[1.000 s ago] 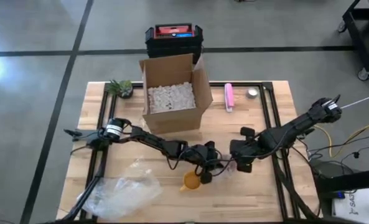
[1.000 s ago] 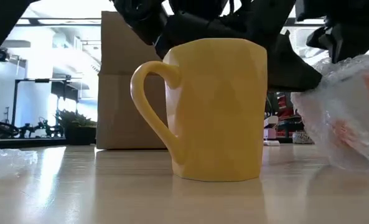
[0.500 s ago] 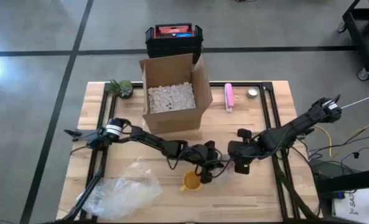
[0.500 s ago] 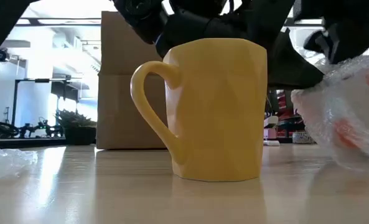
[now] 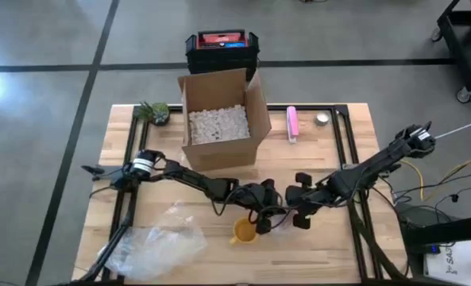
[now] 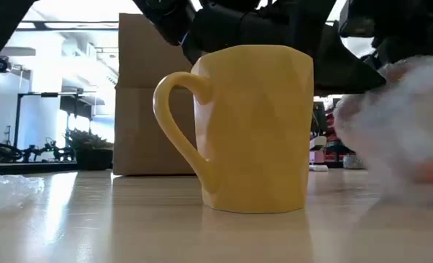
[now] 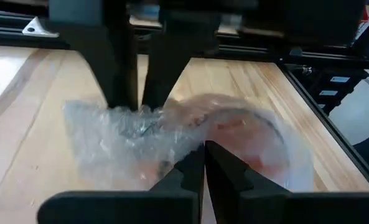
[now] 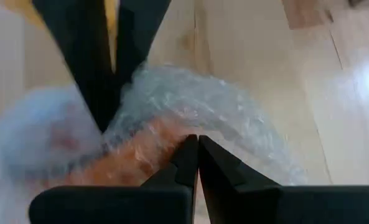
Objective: Wrap mug
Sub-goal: Wrap the orange mug in the right transparent bubble wrap
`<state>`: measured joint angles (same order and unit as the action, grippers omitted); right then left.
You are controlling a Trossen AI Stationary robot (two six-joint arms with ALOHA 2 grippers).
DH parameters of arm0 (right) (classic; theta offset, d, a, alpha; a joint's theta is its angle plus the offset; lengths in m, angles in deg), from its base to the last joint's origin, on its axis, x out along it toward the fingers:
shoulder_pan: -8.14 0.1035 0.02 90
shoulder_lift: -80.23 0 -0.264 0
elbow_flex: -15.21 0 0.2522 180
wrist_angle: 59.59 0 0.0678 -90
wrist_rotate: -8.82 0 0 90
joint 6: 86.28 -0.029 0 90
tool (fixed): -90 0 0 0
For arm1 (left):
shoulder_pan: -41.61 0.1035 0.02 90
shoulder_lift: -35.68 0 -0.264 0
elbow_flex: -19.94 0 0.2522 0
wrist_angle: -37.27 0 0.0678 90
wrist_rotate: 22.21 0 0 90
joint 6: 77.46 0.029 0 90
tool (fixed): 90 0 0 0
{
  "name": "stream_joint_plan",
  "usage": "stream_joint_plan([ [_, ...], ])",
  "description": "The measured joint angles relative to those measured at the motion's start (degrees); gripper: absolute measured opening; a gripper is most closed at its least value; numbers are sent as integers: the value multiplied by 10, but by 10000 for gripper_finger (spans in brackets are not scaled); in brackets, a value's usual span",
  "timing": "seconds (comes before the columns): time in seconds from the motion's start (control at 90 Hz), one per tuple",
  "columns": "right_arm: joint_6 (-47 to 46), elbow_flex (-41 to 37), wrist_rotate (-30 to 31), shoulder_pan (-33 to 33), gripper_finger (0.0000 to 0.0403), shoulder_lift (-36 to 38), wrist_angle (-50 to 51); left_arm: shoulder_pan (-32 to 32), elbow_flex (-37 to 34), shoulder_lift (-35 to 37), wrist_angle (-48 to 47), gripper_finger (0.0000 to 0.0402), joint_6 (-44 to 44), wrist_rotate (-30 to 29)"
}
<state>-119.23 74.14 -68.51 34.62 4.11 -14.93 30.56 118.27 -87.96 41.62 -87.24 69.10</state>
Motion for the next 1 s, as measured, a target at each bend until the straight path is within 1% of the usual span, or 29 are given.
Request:
stream_joint_plan([
  [0.133,0,-2,-8,1,0,-10,2,0,0,0,-8,0,0,0],
  [0.189,1,3,-12,2,0,-5,18,1,0,0,-11,0,0,-2],
  [0.344,-2,53,-31,2,0,31,145,1,0,1,-11,0,-2,-3],
  [0.411,-23,72,-33,7,0,44,210,1,0,1,-10,0,-2,-3],
  [0.467,-43,80,-51,13,0,55,231,1,0,1,-10,0,-2,-3],
  [0.556,-85,79,-99,33,0,64,223,1,0,1,-10,0,-2,-3],
  [0.622,-111,76,-113,60,0,62,204,1,0,1,-10,0,-2,-3],
  [0.7,-125,67,-110,91,0,49,162,1,0,1,-10,0,-2,-3],
  [0.789,-139,47,-94,115,0,25,109,1,0,1,-10,0,-2,-3],
  [0.878,-150,31,-78,122,0,-6,75,1,0,1,-10,0,-2,-3],
  [1.0,-138,30,-66,124,0,-43,66,1,0,1,-10,0,-4,3],
])
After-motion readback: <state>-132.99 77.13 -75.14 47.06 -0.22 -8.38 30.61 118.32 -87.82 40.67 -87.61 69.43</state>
